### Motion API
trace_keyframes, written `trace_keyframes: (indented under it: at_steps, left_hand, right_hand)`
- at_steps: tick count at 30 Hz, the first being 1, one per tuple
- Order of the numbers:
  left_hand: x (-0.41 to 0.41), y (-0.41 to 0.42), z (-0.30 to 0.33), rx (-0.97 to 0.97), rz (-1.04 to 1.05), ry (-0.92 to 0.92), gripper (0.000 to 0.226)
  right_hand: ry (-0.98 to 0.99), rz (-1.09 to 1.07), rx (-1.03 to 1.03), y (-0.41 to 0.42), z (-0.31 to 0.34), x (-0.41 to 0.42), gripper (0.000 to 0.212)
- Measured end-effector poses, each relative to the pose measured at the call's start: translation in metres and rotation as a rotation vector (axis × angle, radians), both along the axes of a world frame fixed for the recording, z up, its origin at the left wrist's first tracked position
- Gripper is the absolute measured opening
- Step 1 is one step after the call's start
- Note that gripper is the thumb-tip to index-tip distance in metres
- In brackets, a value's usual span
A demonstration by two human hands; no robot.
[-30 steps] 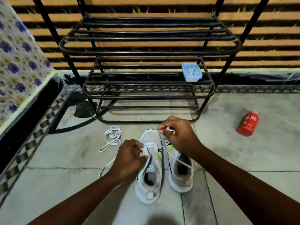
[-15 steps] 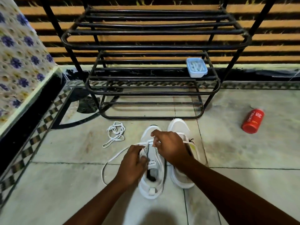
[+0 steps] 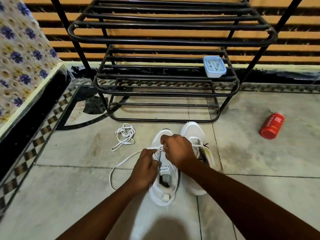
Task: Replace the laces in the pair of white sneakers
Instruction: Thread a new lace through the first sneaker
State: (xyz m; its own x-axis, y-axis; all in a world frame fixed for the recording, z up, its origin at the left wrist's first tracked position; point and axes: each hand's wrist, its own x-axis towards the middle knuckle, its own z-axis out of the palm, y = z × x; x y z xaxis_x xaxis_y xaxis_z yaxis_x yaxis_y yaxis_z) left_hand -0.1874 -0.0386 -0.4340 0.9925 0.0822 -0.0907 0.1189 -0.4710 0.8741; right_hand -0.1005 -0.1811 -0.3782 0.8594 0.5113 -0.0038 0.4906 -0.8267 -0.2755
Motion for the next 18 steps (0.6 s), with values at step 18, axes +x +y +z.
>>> trace_keyframes:
  at_steps: [18]
  left_hand:
    - [0.005,0.003,0.019,-0.182,-0.013,0.173,0.036]
  right_hand:
    - [0.166,-0.014,0.051,0.005,-0.009,0.015,0.011]
